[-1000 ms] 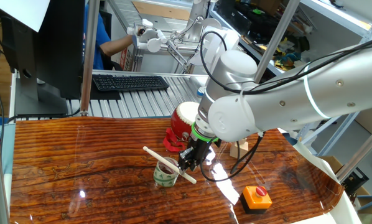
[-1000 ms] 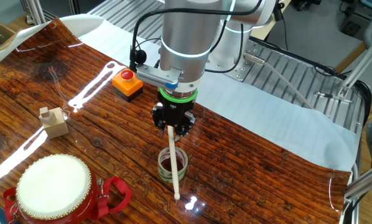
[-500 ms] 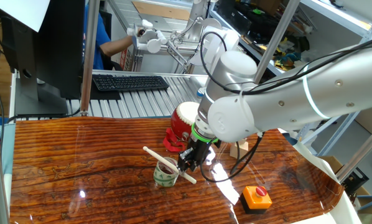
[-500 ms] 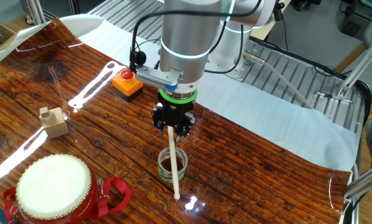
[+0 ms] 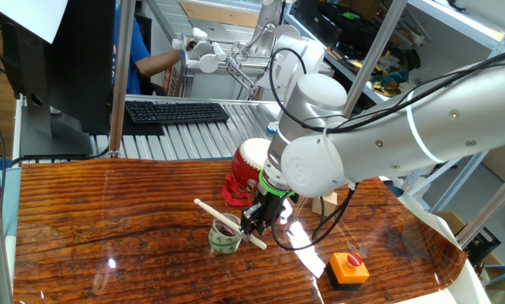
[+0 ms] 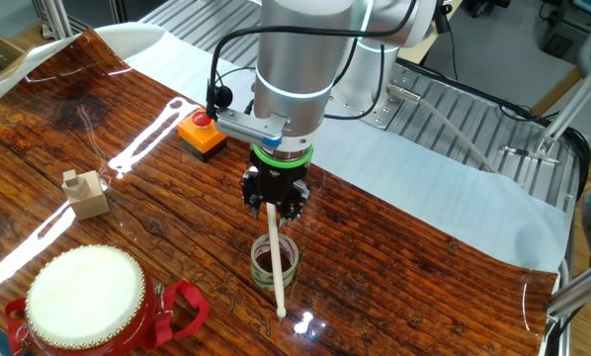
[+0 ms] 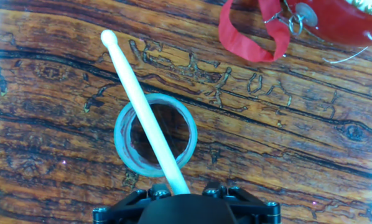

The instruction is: Play the drum

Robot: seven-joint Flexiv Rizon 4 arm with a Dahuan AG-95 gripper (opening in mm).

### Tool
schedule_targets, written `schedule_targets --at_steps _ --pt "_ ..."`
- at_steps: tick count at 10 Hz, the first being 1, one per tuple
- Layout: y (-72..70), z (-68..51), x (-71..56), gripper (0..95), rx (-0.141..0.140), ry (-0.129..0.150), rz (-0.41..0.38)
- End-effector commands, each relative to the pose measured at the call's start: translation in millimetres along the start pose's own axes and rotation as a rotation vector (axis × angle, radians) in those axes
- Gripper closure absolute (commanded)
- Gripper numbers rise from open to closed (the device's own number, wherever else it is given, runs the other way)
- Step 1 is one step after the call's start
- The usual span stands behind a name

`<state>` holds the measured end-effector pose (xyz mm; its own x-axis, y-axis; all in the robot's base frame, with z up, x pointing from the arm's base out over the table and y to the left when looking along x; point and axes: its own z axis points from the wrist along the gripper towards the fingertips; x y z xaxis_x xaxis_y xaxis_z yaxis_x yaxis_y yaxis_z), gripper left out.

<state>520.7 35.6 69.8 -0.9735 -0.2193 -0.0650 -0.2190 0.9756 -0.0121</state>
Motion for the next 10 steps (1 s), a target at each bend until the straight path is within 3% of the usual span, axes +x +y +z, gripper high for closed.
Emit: schedule_targets --at_steps 1,4,5,7,10 --pt "-0.3 2.5 -0.7 76.0 0.002 -0.001 0.0" --pt "-0.3 3.4 -0.5 76.0 0.0 0.0 -0.02" --pt "-0.2 3.5 -0.4 95.0 -0.005 0.001 -0.021" --pt "-0.2 3.5 -0.4 95.0 -0.016 0.002 -0.019" --pt "0.8 0.9 -0.6 95.0 -0.058 0.02 0.019"
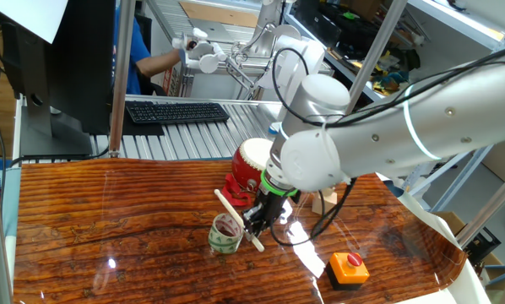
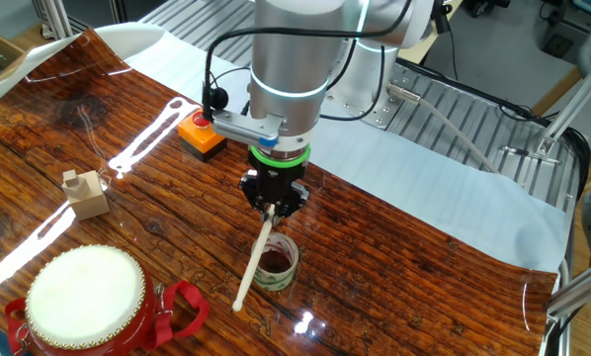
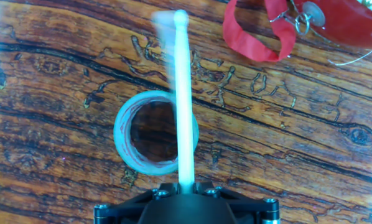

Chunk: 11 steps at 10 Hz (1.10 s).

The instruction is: Play the drum

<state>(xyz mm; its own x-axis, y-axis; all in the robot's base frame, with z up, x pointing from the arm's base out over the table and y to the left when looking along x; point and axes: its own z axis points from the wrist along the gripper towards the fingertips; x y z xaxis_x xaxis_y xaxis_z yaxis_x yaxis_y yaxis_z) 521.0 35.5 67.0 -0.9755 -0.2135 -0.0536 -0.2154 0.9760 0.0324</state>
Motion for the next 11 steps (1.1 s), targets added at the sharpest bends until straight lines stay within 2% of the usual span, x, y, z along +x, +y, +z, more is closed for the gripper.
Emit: schedule_targets --at_steps 1,2,4,6,8,11 --pt "2.3 -14.7 -1.0 95.0 -0.018 0.019 0.02" --pt "3.8 -30.8 -1.1 95.0 -0.019 0.025 0.027" --pt "7.3 -57.6 -1.1 95.0 -0.005 0.034 0.036" --pt "4.0 -78.3 2.2 95.0 0.011 0.034 0.055" --pt "-2.5 -96.8 5.3 95.0 0.012 0.033 0.105" --pt "-22.0 -123.9 -0.7 95.0 0.043 0.037 0.135"
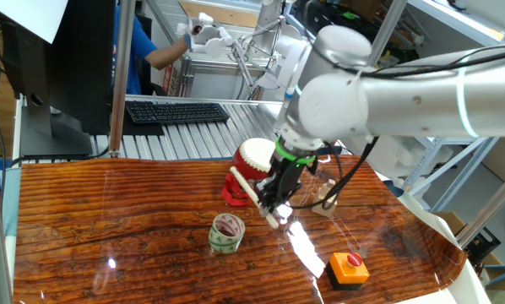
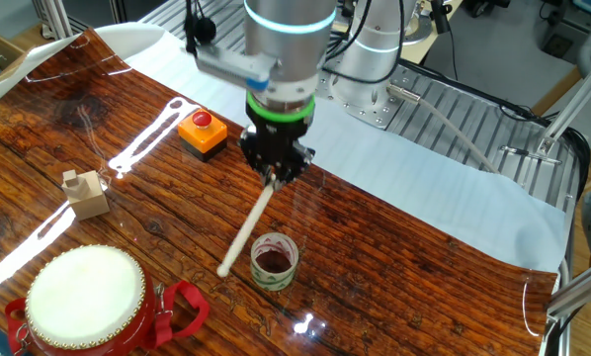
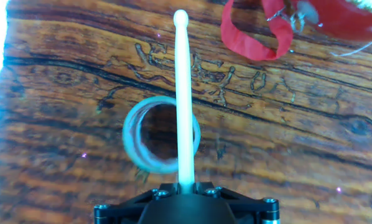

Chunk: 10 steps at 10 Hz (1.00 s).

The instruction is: Play the drum

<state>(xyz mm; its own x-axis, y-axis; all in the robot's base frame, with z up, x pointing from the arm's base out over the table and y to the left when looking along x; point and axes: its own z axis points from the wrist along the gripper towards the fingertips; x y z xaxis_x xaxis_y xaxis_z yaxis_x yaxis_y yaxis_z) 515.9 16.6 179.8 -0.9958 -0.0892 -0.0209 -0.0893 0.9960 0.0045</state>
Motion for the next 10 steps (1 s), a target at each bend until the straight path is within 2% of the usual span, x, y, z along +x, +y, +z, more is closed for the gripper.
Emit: schedule_targets --at_steps 1,2,4,5,8,10 --pt "-19.1 -20.9 -11.3 95.0 0.022 0.011 0.021" --pt "-34.4 -30.6 -23.3 95.0 0.025 0.021 0.016" --pt "-50.4 -37.9 -38.8 95.0 0.033 0.028 0.016" --pt "-61.5 -38.2 -47.6 95.0 0.049 0.03 0.017" --pt "-87.6 -31.5 -61.0 95.0 0.047 0.033 0.024" --pt "-99.0 -26.3 -70.9 95.0 0.05 0.037 0.051"
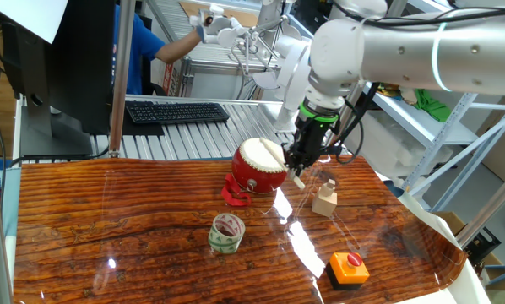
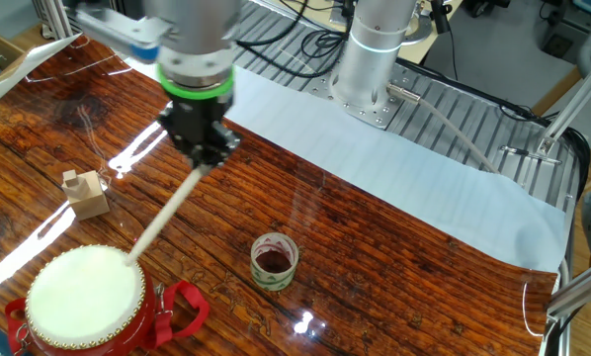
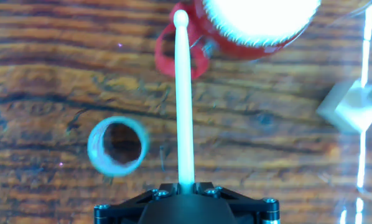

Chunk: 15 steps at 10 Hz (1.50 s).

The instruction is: Play the drum

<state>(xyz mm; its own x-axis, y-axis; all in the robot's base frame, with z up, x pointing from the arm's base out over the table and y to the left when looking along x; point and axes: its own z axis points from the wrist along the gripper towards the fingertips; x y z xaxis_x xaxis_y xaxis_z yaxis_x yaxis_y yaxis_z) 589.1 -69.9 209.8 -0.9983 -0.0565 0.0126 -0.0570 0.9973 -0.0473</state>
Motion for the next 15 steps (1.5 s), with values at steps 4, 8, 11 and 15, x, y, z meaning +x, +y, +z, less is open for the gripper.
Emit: schedule_targets --at_steps 4,8,11,15 --pt "-25.7 5.5 -31.7 95.0 -0.041 0.012 0.071" --pt "-33.7 20.1 -52.7 95.0 -0.041 0.015 0.096" --pt "-31.3 26.3 -54.8 95.0 -0.056 0.012 0.117" --pt "-28.9 31.5 -56.6 95.0 -0.063 0.041 0.149"
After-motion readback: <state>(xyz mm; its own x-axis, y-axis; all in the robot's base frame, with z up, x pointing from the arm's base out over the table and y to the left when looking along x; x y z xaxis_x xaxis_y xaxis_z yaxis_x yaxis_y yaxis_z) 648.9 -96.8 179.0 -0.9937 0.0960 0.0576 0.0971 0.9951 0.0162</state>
